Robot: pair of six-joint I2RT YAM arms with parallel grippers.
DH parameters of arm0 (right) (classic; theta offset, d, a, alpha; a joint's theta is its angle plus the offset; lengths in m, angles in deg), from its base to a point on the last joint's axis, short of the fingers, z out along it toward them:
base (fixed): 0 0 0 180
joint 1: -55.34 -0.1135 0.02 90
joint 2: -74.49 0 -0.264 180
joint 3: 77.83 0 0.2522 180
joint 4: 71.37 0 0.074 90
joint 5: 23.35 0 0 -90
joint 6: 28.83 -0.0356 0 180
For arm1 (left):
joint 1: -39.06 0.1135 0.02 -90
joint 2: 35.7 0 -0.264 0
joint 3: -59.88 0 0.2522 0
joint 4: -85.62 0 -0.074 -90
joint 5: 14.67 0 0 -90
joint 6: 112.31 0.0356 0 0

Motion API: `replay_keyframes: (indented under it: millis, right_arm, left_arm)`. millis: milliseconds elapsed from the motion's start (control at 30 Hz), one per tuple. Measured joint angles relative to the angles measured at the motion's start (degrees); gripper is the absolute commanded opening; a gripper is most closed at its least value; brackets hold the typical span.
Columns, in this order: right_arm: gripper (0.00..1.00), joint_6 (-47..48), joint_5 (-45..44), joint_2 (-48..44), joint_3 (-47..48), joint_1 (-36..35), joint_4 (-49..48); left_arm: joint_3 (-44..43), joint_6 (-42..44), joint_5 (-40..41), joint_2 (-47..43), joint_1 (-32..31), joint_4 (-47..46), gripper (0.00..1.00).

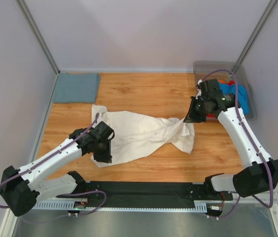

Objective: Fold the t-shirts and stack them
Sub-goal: Flatten the tshirt out

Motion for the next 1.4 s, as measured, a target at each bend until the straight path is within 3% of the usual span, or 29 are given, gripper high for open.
replay_keyframes:
  millis: [200,433,533,667,767,900,1000,1133,1333,1400]
  right_arm:
    - [0.0,0.4,0.9,0.0,-1.4,0.5,-1.4]
    - [0.0,0.4,1.9,-0.1,-3.0,0.5,-1.7]
    - [0.0,0.4,2.2,-0.2,-3.0,0.5,-1.8]
    - [0.0,0.4,2.2,-0.4,-3.0,0.5,-1.8]
    - [0.0,0.4,2.2,-0.5,-3.0,0.5,-1.7]
    - [0.0,0.4,2.6,-0.5,-3.0,0.5,-1.7]
    - [0.0,0.4,3.0,-0.5,-3.0,0.5,-1.7]
    - [0.0,0.3,3.7,-0.6,-3.0,0.5,-1.7]
    - [0.0,0.3,4.2,-2.5,-5.6,0.5,-2.4]
    - [0.0,0.3,4.2,-3.0,-6.3,0.5,-2.4]
  left_arm:
    - [6.4,-6.7,-1.0,3.1,-4.9,-2.1,0.28]
    - [6.6,-8.1,-1.0,11.4,-5.3,-7.1,0.48]
    - [6.0,-7.8,0.7,14.1,-5.0,-7.5,0.5]
    - [4.0,-6.3,3.0,16.4,-3.1,-7.1,0.51]
    - [0.0,-4.1,5.5,17.0,-1.4,-6.1,0.59]
    - [-4.6,0.1,6.1,19.5,4.6,-8.2,0.61]
    - [-8.0,4.0,7.4,26.2,8.9,-8.9,0.59]
    - [-12.5,6.2,9.7,29.1,8.9,-6.3,0.52]
    - [-8.7,1.5,10.8,13.5,-3.1,-4.4,0.31]
    - [-5.2,-1.6,9.9,8.2,-8.5,-4.0,0.29]
